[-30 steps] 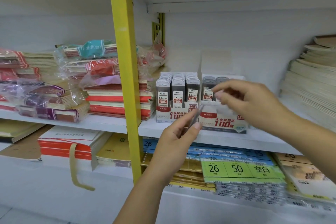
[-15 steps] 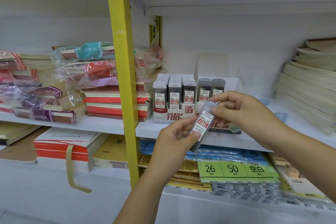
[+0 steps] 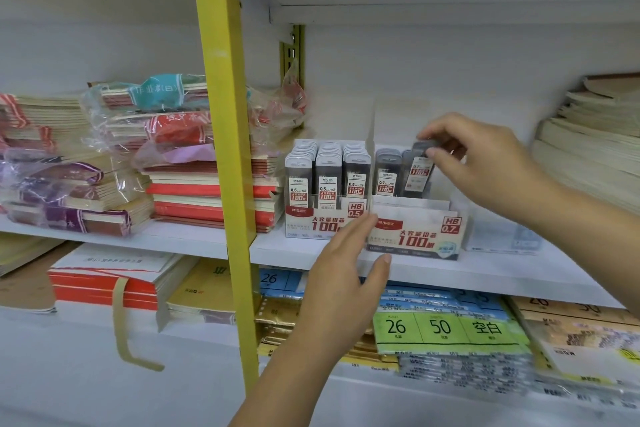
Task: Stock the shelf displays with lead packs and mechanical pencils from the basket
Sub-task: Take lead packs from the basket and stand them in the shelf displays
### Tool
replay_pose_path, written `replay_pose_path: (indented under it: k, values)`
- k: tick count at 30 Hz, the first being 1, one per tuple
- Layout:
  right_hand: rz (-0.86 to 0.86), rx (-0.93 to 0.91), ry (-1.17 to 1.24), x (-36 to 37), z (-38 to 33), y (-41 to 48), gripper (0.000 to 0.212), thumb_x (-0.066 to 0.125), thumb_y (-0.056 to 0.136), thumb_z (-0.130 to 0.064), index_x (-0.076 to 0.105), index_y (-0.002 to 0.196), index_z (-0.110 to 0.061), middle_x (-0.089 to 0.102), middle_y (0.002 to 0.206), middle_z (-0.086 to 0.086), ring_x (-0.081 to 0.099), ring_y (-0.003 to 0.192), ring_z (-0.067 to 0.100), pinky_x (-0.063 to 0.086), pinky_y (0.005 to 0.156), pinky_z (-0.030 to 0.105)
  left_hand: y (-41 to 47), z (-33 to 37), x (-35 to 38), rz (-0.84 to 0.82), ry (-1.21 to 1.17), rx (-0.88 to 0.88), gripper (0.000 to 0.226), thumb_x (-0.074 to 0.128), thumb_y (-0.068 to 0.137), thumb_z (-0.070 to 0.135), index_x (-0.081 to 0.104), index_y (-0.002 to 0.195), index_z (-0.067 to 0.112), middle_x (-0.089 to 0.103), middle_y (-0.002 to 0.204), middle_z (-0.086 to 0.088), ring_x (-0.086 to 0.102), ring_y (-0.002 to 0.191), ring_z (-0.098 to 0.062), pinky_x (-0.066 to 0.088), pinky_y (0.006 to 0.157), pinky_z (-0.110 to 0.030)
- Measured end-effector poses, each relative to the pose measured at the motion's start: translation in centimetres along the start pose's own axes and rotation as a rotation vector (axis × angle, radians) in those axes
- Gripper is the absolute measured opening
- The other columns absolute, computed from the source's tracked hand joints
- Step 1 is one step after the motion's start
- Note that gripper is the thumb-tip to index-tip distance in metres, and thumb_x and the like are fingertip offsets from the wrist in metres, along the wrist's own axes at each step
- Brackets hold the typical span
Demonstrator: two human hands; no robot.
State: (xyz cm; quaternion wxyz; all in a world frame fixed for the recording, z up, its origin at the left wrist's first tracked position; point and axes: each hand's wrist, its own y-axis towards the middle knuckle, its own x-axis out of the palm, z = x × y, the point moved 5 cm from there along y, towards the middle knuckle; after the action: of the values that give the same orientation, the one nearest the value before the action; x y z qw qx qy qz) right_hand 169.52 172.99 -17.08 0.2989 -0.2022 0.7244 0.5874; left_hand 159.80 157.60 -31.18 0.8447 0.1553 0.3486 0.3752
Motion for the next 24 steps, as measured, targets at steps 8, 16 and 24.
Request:
replay_pose_path:
  k: [8, 16, 24]
  values:
    - [-0.127, 0.143, -0.144, 1.7, 2.3, 2.1, 0.009, 0.064, 0.089, -0.031, 0.065, 0.097, -0.027, 0.054, 0.095, -0.007, 0.048, 0.095, 0.011, 0.036, 0.076, 0.027, -0.1, -0.3, 0.0, -0.007, -0.017, -0.002, 0.054, 0.056, 0.100, 0.037, 0.037, 0.149, 0.044, 0.031, 0.133, 0.047, 0.017, 0.117, 0.040, 0.016, 0.099, 0.005]
    - [-0.013, 0.100, -0.211, 0.0, 0.4, -0.8, 0.029, 0.054, 0.096, -0.027, 0.063, 0.123, -0.025, 0.056, 0.111, -0.002, 0.039, 0.109, 0.013, 0.031, 0.088, 0.027, -0.4, -0.4, -0.1, 0.009, -0.044, 0.044, 0.050, 0.058, 0.100, 0.031, 0.043, 0.146, 0.043, 0.035, 0.139, 0.040, 0.021, 0.122, 0.035, 0.019, 0.102, 0.003]
    - [-0.098, 0.259, 0.486, 2.8, -3.0, -17.5, 0.012, 0.056, 0.091, -0.032, 0.063, 0.095, -0.040, 0.066, 0.080, -0.009, 0.061, 0.068, 0.011, 0.047, 0.059, 0.020, -7.8, -3.1, 3.0, -0.048, 0.040, 0.080, 0.029, 0.056, 0.093, 0.011, 0.065, 0.117, 0.024, 0.054, 0.108, 0.016, 0.056, 0.093, -0.001, 0.042, 0.080, -0.011]
